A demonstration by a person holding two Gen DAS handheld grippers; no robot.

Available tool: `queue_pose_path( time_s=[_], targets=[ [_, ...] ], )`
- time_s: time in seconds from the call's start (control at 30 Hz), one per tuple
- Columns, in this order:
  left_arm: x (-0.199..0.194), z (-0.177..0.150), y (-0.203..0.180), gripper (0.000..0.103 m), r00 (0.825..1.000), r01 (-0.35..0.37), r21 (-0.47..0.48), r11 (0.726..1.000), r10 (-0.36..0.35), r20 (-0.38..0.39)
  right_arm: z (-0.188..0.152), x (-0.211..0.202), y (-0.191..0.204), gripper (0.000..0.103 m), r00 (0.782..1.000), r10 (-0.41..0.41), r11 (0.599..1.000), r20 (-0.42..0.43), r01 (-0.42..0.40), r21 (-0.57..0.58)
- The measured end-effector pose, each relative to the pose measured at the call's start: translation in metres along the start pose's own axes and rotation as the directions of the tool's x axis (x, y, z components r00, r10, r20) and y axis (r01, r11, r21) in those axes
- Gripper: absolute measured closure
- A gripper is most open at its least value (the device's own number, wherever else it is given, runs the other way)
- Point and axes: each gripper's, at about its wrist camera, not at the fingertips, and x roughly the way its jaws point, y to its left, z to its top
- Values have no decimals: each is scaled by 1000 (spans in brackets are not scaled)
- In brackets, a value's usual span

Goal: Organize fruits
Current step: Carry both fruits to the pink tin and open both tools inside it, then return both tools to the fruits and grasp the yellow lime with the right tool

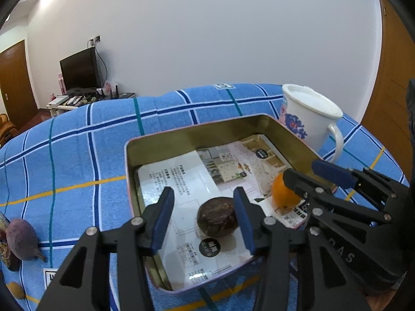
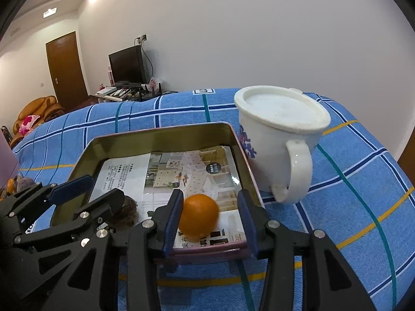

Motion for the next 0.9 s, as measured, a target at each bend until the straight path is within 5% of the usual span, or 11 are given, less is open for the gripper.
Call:
queue_pose_path(
  time_s=[0.13,0.3,0.43,0.9],
  targets=[
    [-8,1,7,31,1000,-4,-41,999,5,24,2,-8,-8,57,999,29,998,32,-31,59],
    [-31,1,14,0,994,-24,-77,997,32,107,4,-32,-28,25,985,51,984,166,-78,158],
    [-47,0,18,0,987,-45,-66,997,55,153,3,-44,-35,22,967,76,974,244,-124,190],
    [-79,-23,61,0,966,-194,-70,979,203,159,-7,-54,-7,22,953,10,996,303,-35,77]
  ],
)
